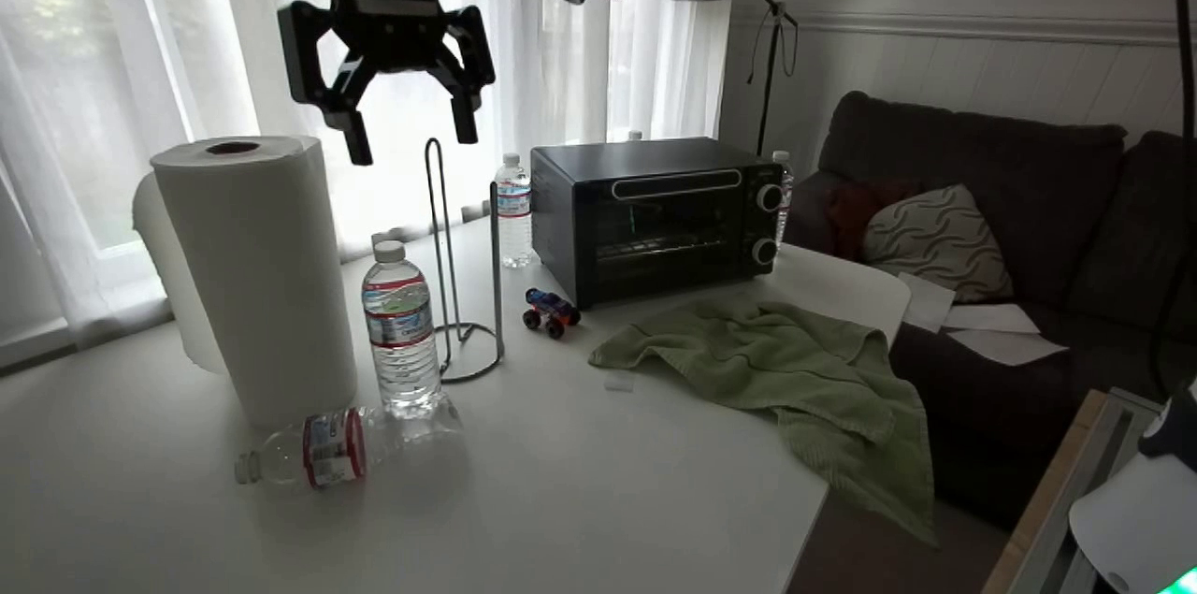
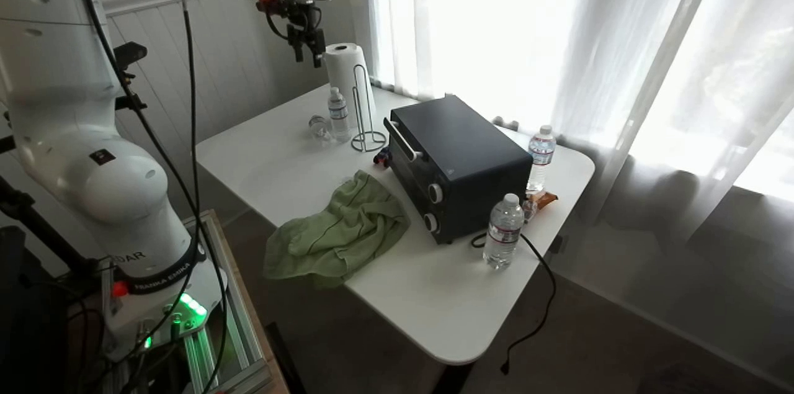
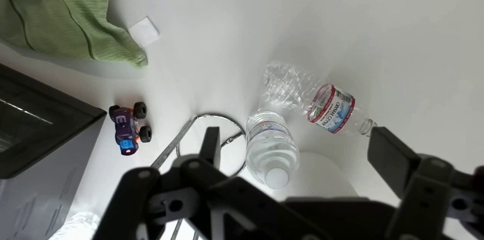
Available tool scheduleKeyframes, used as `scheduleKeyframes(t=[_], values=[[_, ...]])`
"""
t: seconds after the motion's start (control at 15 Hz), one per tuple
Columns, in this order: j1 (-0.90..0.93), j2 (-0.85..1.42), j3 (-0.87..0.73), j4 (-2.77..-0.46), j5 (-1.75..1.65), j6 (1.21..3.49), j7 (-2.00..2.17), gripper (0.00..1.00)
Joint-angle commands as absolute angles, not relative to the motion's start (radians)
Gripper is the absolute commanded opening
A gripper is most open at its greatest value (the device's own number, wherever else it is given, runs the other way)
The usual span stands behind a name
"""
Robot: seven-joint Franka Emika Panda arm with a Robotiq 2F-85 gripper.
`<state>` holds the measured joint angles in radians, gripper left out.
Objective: Pick up the water bottle next to the kitchen rack and move it to the right side of the table
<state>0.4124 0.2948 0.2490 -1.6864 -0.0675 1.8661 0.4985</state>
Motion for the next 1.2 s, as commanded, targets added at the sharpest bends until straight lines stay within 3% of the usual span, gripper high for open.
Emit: scheduleKeyframes(t=[0.0, 0.6, 1.13], values=[[0.422, 0.307, 0.232, -1.770, -0.107, 2.006, 0.543, 1.00], [0.436, 0.359, 0.190, -1.826, -0.159, 2.204, 0.613, 1.00], [0.447, 0.411, 0.174, -1.772, -0.186, 2.239, 0.618, 1.00]])
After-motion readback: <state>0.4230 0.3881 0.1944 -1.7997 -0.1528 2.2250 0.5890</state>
